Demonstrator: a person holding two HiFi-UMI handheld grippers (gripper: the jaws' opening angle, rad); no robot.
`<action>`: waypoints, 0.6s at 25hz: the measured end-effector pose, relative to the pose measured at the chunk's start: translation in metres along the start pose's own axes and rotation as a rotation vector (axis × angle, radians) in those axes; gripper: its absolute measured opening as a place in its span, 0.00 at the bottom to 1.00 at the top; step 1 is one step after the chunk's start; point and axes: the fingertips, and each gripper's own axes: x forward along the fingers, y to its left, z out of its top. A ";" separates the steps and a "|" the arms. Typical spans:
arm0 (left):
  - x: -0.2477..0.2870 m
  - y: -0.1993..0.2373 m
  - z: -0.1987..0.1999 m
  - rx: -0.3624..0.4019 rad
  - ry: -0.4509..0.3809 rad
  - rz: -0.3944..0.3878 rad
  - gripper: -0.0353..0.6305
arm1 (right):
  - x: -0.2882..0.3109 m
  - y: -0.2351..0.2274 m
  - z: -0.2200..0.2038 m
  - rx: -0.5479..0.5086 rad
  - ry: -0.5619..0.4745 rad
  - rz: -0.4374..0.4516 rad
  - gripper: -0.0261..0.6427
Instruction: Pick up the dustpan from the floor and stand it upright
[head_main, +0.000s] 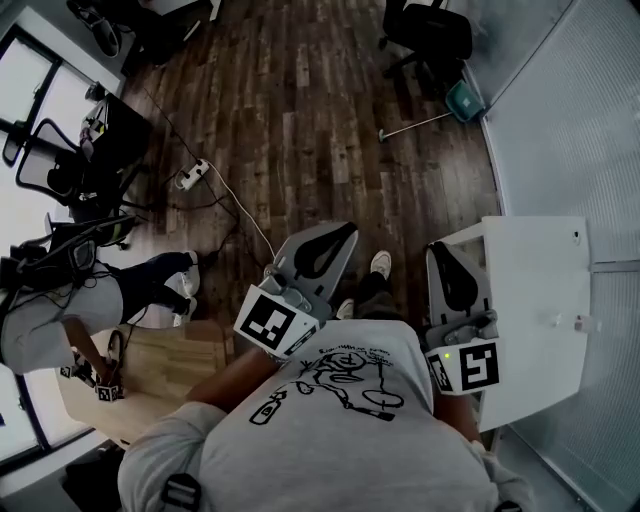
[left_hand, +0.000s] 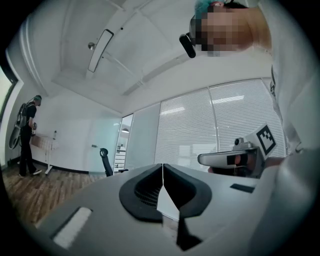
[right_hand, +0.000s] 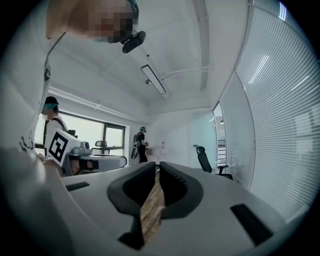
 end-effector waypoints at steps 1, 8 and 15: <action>0.005 0.004 0.001 0.001 -0.001 0.004 0.06 | 0.006 -0.004 0.001 -0.003 -0.002 0.006 0.07; 0.062 0.031 0.001 0.004 -0.007 0.028 0.06 | 0.045 -0.053 0.001 -0.007 -0.009 0.026 0.07; 0.131 0.049 0.003 -0.001 -0.003 0.022 0.06 | 0.079 -0.114 0.003 -0.008 -0.005 0.026 0.07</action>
